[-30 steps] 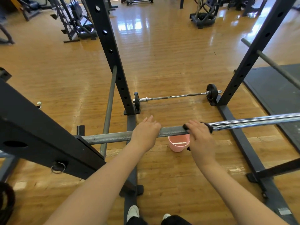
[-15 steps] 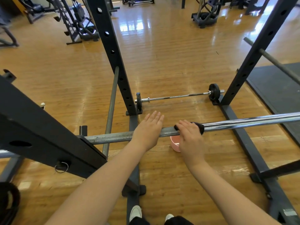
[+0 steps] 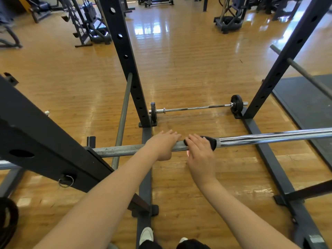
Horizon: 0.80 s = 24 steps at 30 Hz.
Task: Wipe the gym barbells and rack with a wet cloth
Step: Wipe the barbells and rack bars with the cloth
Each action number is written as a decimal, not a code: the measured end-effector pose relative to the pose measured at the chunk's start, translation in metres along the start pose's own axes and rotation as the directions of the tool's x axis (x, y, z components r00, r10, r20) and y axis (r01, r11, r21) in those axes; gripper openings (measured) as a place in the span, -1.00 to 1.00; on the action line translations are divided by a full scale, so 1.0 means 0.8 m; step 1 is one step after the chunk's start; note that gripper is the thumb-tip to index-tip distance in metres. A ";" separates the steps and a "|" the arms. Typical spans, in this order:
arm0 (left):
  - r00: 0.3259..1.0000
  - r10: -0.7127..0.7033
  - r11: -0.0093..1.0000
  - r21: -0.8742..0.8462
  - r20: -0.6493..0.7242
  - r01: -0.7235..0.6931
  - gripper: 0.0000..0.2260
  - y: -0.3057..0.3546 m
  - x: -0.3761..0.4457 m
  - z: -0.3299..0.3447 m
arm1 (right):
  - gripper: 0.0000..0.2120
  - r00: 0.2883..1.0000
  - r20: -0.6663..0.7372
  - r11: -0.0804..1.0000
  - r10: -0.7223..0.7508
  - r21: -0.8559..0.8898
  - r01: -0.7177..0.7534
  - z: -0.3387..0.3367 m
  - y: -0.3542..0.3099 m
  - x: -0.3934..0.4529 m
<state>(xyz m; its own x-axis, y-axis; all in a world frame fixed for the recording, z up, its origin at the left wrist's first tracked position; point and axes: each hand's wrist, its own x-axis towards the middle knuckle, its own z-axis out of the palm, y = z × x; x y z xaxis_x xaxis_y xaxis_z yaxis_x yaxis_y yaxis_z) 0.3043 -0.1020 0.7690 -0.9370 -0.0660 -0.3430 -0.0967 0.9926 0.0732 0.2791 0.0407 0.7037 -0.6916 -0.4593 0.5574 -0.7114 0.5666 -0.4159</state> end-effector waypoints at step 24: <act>0.989 0.032 0.995 0.101 -0.143 -0.017 -0.28 -0.024 -0.017 0.017 | -0.72 0.998 -0.047 0.999 0.038 0.017 -0.037 -0.020 0.025 -0.009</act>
<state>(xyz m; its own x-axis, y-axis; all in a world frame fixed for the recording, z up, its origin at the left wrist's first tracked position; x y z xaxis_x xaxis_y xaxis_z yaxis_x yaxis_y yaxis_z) 0.3238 -0.1190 0.7597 -0.9780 -0.0485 -0.2026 -0.0463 0.9988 -0.0158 0.2721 0.0668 0.7028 -0.7112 -0.4052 0.5744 -0.6874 0.5716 -0.4480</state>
